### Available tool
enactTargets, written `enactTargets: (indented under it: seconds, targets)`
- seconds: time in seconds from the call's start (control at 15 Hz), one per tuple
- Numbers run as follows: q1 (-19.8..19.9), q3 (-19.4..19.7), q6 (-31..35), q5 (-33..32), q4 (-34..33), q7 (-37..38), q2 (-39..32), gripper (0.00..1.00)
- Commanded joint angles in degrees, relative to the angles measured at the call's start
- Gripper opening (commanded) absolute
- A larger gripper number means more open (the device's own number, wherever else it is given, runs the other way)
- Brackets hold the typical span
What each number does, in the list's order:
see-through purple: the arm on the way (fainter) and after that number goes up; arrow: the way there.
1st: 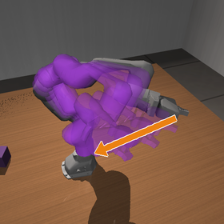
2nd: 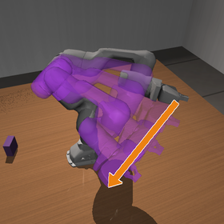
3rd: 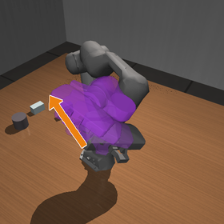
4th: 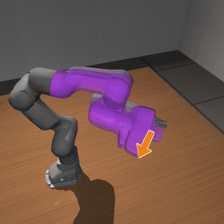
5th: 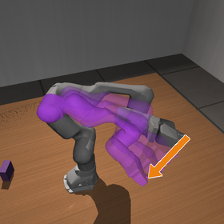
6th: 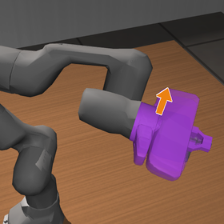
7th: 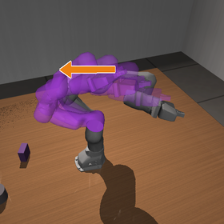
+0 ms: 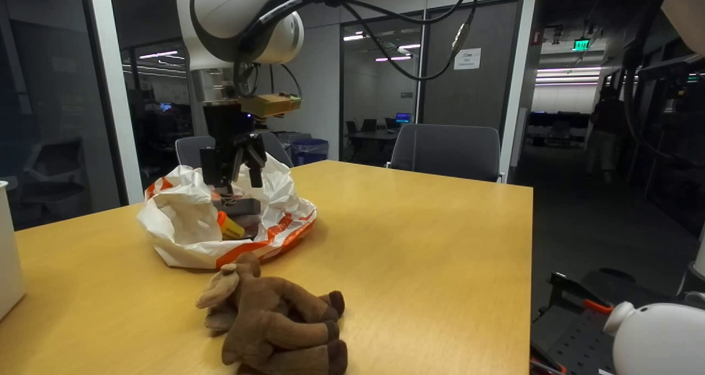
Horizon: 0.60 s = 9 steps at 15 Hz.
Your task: Put the yellow container, the duster and the moose toy in the plastic, then pull up the plastic
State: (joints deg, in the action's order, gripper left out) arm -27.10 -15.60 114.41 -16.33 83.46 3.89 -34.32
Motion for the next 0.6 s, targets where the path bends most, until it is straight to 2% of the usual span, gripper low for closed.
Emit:
enactTargets:
  seconds: [0.0, 0.13, 0.2, 0.53]
  targets:
    - [-0.2, 1.5, -3.9, 1.5, 11.2, 5.6, 9.9, 1.00]
    - [1.8, -0.4, -8.0, 7.3, 16.2, 5.7, 12.8, 1.00]
    - [3.5, -1.4, -8.5, 11.1, 20.1, 3.2, 15.4, 1.00]
    - [6.0, -5.6, 2.3, 24.7, 33.5, -10.7, 16.8, 1.00]
